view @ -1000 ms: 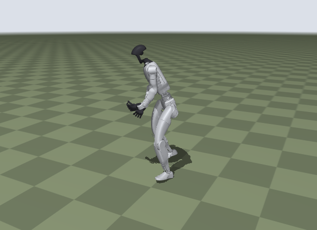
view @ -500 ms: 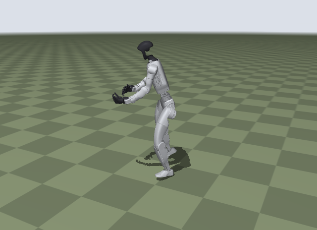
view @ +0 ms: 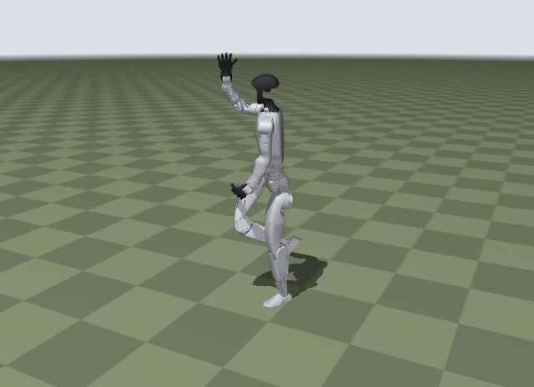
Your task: Kungfu
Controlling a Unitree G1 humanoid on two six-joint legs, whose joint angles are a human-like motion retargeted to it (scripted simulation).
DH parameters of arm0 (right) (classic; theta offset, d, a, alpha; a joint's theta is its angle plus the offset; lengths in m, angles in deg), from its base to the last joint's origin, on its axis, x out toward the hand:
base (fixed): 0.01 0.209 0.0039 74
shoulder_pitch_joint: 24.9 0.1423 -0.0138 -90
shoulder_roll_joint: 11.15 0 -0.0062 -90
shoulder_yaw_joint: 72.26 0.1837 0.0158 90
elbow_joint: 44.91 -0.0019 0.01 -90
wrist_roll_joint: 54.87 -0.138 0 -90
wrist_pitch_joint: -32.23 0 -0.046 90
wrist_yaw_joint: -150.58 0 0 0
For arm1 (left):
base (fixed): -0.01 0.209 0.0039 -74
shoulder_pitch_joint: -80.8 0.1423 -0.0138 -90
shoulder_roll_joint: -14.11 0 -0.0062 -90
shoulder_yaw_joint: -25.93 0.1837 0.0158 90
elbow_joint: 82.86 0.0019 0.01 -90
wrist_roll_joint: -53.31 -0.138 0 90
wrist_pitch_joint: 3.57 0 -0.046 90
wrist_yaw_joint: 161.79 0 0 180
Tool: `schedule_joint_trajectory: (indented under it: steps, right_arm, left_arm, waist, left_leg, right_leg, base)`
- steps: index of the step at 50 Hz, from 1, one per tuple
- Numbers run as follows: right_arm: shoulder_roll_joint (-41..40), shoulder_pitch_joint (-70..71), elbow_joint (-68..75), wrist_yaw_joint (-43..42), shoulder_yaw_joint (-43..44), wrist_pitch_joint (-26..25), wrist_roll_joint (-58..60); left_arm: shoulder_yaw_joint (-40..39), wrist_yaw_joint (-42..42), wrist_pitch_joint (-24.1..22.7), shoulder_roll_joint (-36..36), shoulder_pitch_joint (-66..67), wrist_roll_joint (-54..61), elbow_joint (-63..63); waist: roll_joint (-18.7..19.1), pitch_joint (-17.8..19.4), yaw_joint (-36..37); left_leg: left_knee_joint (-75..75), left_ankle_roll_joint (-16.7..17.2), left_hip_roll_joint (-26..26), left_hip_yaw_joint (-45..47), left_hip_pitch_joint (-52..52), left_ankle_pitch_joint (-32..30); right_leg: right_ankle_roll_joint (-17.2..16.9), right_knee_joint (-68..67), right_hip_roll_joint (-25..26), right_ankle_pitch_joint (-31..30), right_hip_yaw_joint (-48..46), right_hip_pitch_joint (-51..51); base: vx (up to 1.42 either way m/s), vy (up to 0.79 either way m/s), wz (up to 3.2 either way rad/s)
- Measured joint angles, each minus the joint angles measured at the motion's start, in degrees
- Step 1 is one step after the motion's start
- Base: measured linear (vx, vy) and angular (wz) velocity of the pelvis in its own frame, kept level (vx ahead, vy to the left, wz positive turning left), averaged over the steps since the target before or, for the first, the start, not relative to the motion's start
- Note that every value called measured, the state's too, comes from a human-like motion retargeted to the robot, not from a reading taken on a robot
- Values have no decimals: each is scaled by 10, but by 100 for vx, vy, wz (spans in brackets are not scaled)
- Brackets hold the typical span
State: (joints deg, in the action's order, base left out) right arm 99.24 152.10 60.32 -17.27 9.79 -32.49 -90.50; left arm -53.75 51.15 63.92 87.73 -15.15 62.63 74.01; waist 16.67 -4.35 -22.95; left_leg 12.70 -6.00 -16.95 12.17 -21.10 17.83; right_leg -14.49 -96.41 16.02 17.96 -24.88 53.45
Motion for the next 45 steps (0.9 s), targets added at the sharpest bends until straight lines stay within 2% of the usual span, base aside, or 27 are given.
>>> schedule_joint_trajectory:
  steps: [6,10,13,18,22,25,27,28,29,30,32,37,41,45]
  right_arm:
    - [-12,-18,1,-43,0,38,30]
    - [-40,-47,1,-38,-8,33,25]
    - [-73,-84,-1,-28,-17,18,15]
    - [-165,-192,-17,40,-66,-37,-34]
    - [-257,-299,-17,130,-119,-103,-99]
    - [-319,-372,10,191,-155,-163,-173]
    - [-355,-416,35,202,-177,-206,-230]
    - [-371,-437,48,204,-189,-218,-256]
    - [-384,-458,59,202,-200,-228,-275]
    - [-395,-480,70,198,-212,-236,-292]
    - [-408,-521,90,194,-226,-244,-304]
    - [-395,-580,86,200,-257,-245,-272]
    - [-376,-572,71,199,-272,-233,-269]
    - [-344,-519,14,188,-228,-213,-281]
  left_arm:
    - [-12,-7,2,19,-22,-19,-13]
    - [-25,-15,5,23,-34,-13,-21]
    - [-34,-20,10,17,-42,8,-30]
    - [-35,-29,20,-11,-63,77,-49]
    - [-23,-26,26,-53,-104,161,-85]
    - [-6,-10,32,-84,-140,223,-123]
    - [4,7,35,-85,-159,257,-149]
    - [7,21,39,-83,-167,262,-157]
    - [14,35,43,-81,-173,261,-162]
    - [24,50,46,-79,-177,258,-167]
    - [39,73,49,-82,-183,250,-163]
    - [69,85,44,-97,-156,255,-140]
    - [77,84,50,-114,-137,270,-122]
    - [58,62,43,-112,-139,266,-110]
  waist:
    - [11,-5,6]
    - [2,-1,10]
    - [-13,6,9]
    - [-54,19,10]
    - [-90,55,22]
    - [-106,93,22]
    - [-81,114,50]
    - [-77,120,72]
    - [-65,131,83]
    - [-51,144,87]
    - [-27,162,96]
    - [26,176,108]
    - [34,161,132]
    - [36,135,128]
  left_leg:
    - [-19,2,6,2,1,-10]
    - [-33,4,19,23,8,-16]
    - [-40,6,34,39,15,-18]
    - [-5,16,63,68,7,-1]
    - [92,19,85,93,-35,43]
    - [191,12,108,92,-88,92]
    - [272,13,67,92,-145,122]
    - [318,18,50,91,-178,136]
    - [356,19,39,78,-211,145]
    - [390,19,33,59,-242,153]
    - [432,13,22,51,-285,165]
    - [513,12,-20,23,-381,182]
    - [488,30,-15,37,-377,150]
    - [412,61,19,33,-329,84]
  right_leg:
    - [33,-1,-37,45,-6,34]
    - [54,49,-69,44,6,23]
    - [49,122,-76,24,31,-11]
    - [44,321,-70,-15,100,-118]
    - [53,532,-82,-66,177,-213]
    - [60,673,-111,-141,222,-264]
    - [198,646,-74,18,233,-249]
    - [235,615,-77,42,222,-227]
    - [239,575,-67,53,219,-191]
    - [226,531,-52,56,220,-149]
    - [249,499,-41,75,200,-117]
    - [285,446,-26,104,141,-57]
    - [295,454,-38,107,146,-63]
    - [295,499,-68,95,139,-112]
  base:
    - [-1,1,0]
    - [-9,2,-27]
    - [-12,0,-20]
    - [-12,-1,-12]
    - [-23,5,-10]
    - [-33,10,11]
    - [-31,4,-111]
    - [-34,4,-133]
    - [-33,1,-87]
    - [-27,-3,-20]
    - [-19,-3,11]
    - [-7,-3,25]
    - [-4,5,27]
    - [1,-4,100]
